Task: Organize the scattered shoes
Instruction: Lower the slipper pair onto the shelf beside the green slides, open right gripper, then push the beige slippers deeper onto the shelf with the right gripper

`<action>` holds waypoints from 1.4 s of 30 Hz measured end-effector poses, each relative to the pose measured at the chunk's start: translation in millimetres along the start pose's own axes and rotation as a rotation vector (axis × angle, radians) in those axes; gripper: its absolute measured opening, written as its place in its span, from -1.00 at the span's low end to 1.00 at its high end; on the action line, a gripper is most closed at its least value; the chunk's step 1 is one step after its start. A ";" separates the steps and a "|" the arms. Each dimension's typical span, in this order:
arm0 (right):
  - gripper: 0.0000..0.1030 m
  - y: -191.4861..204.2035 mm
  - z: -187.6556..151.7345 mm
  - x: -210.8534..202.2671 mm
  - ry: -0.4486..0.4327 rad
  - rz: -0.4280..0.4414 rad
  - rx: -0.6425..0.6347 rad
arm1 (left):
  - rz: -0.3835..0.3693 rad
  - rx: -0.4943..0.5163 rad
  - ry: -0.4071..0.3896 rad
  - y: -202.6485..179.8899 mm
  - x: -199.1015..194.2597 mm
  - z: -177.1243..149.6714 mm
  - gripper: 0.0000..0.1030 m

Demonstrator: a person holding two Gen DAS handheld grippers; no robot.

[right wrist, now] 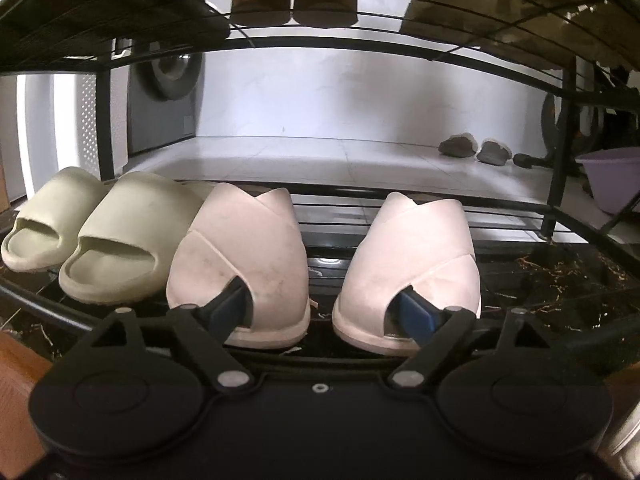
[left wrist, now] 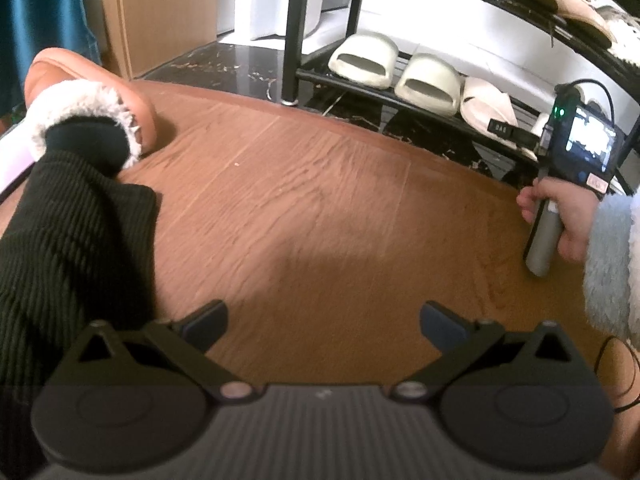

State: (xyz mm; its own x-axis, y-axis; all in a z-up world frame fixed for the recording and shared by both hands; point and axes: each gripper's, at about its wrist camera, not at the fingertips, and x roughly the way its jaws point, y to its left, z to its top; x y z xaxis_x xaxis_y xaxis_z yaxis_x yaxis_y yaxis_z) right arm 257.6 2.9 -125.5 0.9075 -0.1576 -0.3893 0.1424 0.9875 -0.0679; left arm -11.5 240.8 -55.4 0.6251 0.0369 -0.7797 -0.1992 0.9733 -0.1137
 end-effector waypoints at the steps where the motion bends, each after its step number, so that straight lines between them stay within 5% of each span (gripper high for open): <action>1: 0.64 0.1 0.3 -0.5 0.003 -0.001 0.001 | 0.000 0.000 -0.001 0.0 -0.2 0.0 0.99; 27: 0.81 1.4 1.0 -32.6 0.052 -0.027 -0.034 | -0.011 0.003 -0.018 -1.0 -4.2 -0.4 0.99; 34: 0.96 -20.6 24.0 -58.9 -0.058 0.016 -0.035 | -0.016 -0.007 -0.015 1.3 -4.2 -0.3 0.99; 42: 1.00 -65.6 53.2 -4.7 -0.026 -0.117 0.017 | -0.015 0.017 0.006 -3.2 1.7 -1.0 0.99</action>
State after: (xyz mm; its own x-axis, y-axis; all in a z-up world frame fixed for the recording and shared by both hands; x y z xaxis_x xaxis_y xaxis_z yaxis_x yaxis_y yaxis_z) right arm 265.0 -60.8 -70.4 0.8942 -0.2721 -0.3555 0.2548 0.9623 -0.0956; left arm -10.6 237.5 -57.0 0.6231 0.0211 -0.7819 -0.1774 0.9774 -0.1150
